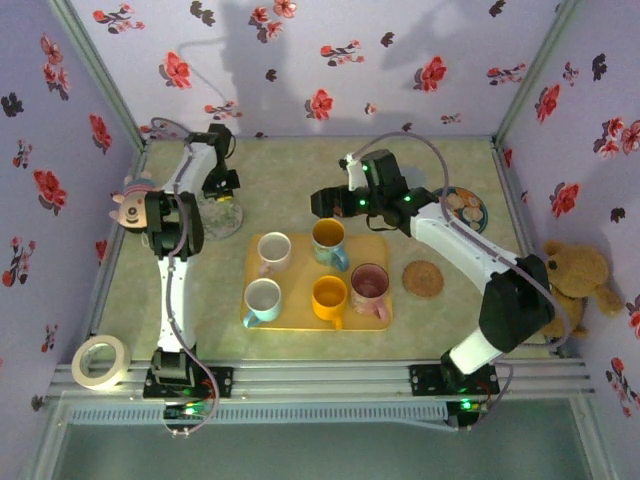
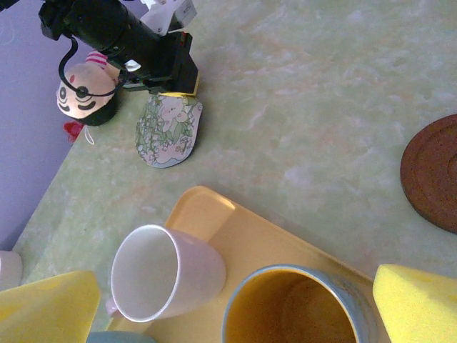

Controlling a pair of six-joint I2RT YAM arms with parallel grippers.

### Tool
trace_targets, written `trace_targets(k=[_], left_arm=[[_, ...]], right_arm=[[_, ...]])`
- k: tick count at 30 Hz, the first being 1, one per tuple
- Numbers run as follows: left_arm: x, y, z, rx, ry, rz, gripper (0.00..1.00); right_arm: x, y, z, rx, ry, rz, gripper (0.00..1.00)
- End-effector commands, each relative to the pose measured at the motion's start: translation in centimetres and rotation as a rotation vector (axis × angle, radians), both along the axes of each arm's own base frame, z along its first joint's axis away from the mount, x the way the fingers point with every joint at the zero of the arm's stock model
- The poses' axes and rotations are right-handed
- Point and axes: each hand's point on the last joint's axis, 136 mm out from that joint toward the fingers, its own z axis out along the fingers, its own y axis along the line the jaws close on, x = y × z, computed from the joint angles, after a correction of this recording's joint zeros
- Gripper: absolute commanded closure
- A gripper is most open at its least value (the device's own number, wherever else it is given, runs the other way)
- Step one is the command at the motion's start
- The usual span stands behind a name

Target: Place the cup by the coaster

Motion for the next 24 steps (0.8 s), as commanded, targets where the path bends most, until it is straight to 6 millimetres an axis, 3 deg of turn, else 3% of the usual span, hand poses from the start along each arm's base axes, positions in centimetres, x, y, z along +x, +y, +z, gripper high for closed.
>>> trace_targets(k=[1, 12, 24], left_arm=[[0.8, 0.3, 0.1, -0.013, -0.011, -0.016, 1.00], [2.9, -0.6, 0.6, -0.062, -0.089, -0.023, 1.00], [3.3, -1.0, -0.7, -0.092, -0.087, -0.011, 1.00]], right_arm=[[0.2, 0.3, 0.1, -0.027, -0.015, 0.006, 0.00], [0.4, 0.4, -0.4, -0.045, -0.010, 0.006, 0.00], [0.3, 0.0, -0.8, -0.074, -0.001, -0.005, 0.00]])
